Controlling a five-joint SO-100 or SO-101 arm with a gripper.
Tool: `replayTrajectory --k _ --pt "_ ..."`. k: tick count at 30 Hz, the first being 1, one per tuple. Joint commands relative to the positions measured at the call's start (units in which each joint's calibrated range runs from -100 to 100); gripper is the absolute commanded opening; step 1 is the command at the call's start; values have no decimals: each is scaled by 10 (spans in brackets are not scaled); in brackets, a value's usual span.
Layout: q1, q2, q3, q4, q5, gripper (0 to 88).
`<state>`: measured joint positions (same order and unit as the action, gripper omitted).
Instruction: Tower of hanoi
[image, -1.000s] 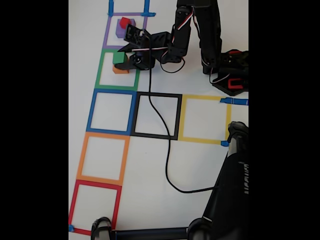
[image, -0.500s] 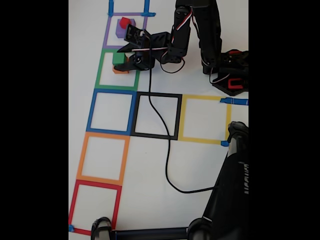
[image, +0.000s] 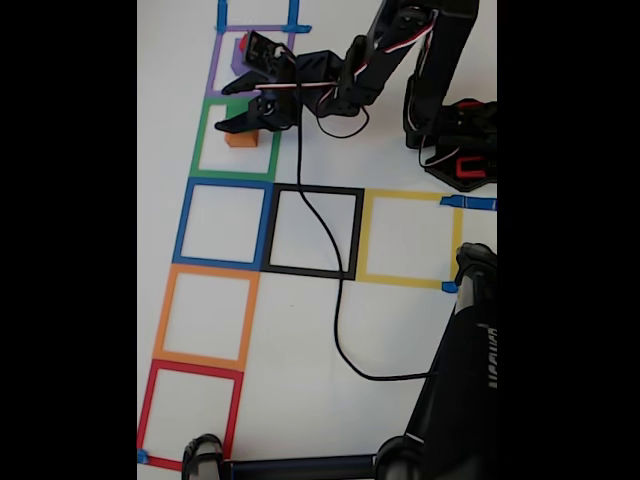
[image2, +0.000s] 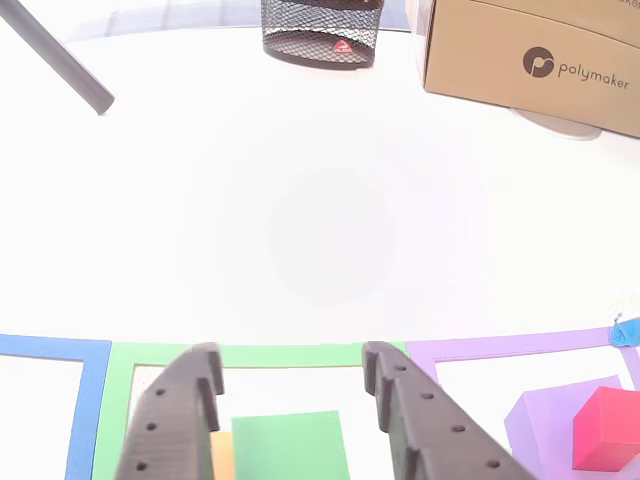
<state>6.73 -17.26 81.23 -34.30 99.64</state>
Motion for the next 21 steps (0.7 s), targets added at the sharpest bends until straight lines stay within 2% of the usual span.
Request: replayTrajectory --k 1,3,10,15,21 --pt "2 -134 -13 137 4 27" --pt "10 -193 -37 241 4 2" --pt "55 -359 -200 664 4 1" --pt "80 -357 -422 917 4 1" --pt "114 -294 -697 1151 4 1"
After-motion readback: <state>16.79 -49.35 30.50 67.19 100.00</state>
